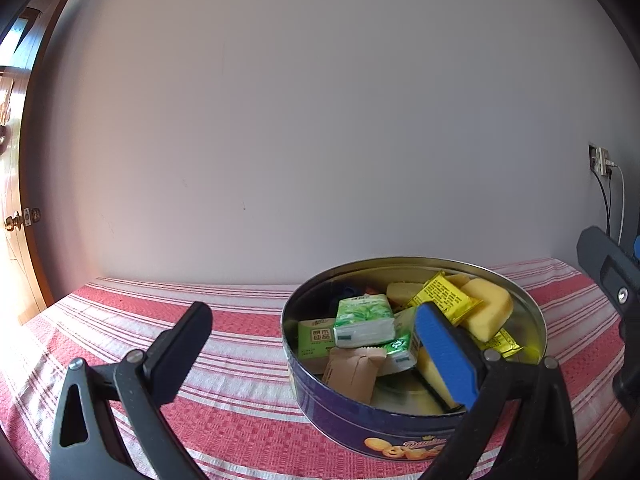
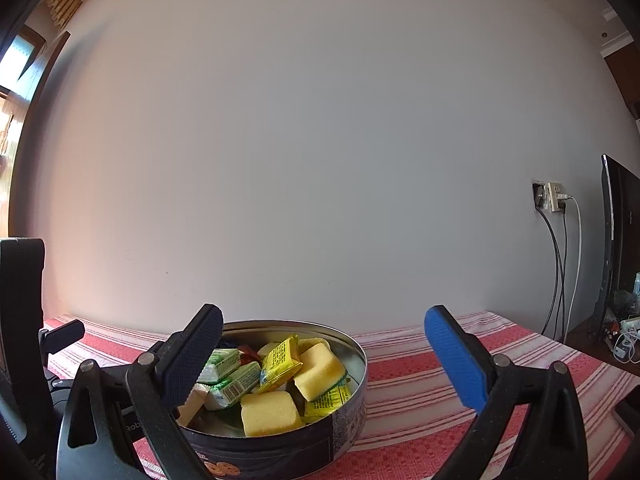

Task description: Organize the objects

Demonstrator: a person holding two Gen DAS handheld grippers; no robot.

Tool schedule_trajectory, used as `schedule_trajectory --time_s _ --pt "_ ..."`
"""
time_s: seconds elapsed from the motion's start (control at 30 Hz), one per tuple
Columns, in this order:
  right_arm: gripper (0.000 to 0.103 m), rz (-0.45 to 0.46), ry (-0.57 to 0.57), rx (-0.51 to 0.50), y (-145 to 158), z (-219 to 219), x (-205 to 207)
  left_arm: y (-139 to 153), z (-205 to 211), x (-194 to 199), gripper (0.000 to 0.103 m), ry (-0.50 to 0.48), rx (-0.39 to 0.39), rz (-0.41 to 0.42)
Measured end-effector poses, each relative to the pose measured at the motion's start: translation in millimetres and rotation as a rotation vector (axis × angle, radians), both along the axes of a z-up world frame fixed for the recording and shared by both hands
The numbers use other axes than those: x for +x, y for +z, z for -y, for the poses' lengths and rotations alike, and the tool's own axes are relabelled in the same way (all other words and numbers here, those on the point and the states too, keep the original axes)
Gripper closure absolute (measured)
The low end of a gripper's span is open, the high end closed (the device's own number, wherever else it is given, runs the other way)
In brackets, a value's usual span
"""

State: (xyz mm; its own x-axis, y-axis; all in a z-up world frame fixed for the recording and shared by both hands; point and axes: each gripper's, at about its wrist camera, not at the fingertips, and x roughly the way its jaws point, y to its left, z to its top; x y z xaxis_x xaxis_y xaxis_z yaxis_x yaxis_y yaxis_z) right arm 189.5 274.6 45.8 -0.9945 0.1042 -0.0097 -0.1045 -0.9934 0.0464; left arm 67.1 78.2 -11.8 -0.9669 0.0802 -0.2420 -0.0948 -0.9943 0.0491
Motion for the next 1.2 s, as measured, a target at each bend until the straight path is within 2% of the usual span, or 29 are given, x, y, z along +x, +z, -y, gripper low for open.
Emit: schedule_trajectory --time_s 0.7,1.2 --pt "0.001 -0.009 0.021 -0.027 -1 -8 1 4 -3 12 0.000 0.015 -0.012 -0.066" --pt "0.001 -0.011 0.020 -0.015 -1 -4 2 5 -3 14 0.000 0.016 -0.014 -0.062"
